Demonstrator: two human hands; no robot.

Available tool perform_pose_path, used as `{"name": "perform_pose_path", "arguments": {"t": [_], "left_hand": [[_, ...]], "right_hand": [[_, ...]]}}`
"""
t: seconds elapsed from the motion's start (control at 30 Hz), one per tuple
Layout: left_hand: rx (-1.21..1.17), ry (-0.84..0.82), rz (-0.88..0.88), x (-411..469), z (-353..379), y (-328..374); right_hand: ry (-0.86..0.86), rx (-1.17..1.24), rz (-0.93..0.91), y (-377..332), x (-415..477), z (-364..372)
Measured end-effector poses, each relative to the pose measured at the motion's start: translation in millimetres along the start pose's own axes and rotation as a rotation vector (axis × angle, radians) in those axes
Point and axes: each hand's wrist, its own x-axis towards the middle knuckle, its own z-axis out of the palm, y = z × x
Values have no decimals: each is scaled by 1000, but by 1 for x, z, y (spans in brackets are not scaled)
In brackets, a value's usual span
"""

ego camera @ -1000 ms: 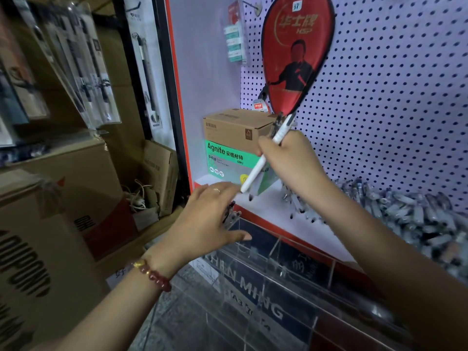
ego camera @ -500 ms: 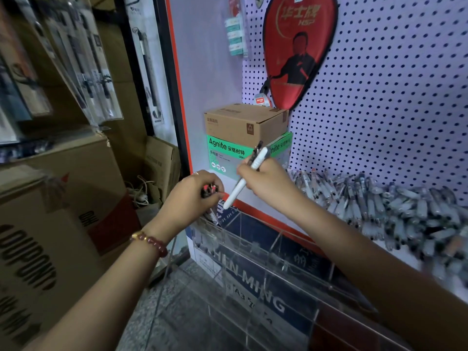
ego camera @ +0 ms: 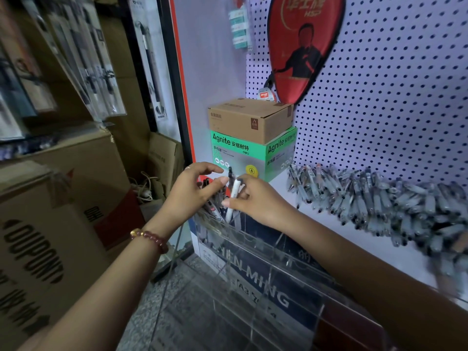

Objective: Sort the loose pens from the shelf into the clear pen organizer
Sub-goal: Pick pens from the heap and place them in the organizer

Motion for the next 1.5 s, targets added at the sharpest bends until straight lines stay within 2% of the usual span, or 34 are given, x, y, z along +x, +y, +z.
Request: {"name": "perform_pose_path", "arguments": {"t": [0.07, 0.2, 0.27, 0.33, 0.5, 0.67, 0.8, 0.93, 1.1, 1.33, 1.5], "left_hand": [[33, -66, -44, -3, -7, -1], [52, -400, -189, -11, -22, -2], [37, -487, -256, -13, -27, -10], [-15, -497, -273, -13, -27, -15], [-138, -356, -274, -13, -17, -17], [-291, -467, -268, -13, -20, -24], [-384, -370, -271, -15, -7, -20], [-246, -113, -181, -17, 10, -11], [-286, 94, -189, -16, 18, -12], [-215, 174, -256, -13, 22, -12], [-182, 195, -269, -15, 23, -11]], "right_hand": [[-5, -23, 9, 0, 1, 1], [-63, -53, 34, 2, 2, 4], [-82, -66, 37, 4, 3, 5], [-89, -71, 32, 5, 3, 7], [11, -97, 24, 4, 1, 10], [55, -94, 32, 6, -1, 8], [14, -133, 14, 5, -2, 9], [4, -25, 30, 5, -2, 8], [-68, 61, 30, 0, -2, 8], [-68, -110, 23, 9, 4, 9], [-143, -101, 8, 8, 2, 6]]}}
